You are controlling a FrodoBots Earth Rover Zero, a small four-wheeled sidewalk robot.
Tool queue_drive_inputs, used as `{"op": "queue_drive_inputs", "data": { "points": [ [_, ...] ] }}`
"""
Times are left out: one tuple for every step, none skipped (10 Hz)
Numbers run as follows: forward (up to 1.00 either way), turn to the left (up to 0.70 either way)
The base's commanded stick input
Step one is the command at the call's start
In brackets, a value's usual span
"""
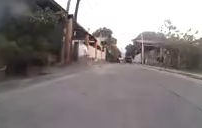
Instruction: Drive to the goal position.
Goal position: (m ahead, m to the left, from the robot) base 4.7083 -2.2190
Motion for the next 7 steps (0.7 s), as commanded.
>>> {"op": "queue_drive_inputs", "data": {
  "points": [
    [1.0, 0.0],
    [1.0, 0.0],
    [1.0, 0.0],
    [1.0, 0.0],
    [1.0, -0.18],
    [1.0, -0.4],
    [1.0, -0.4]
  ]
}}
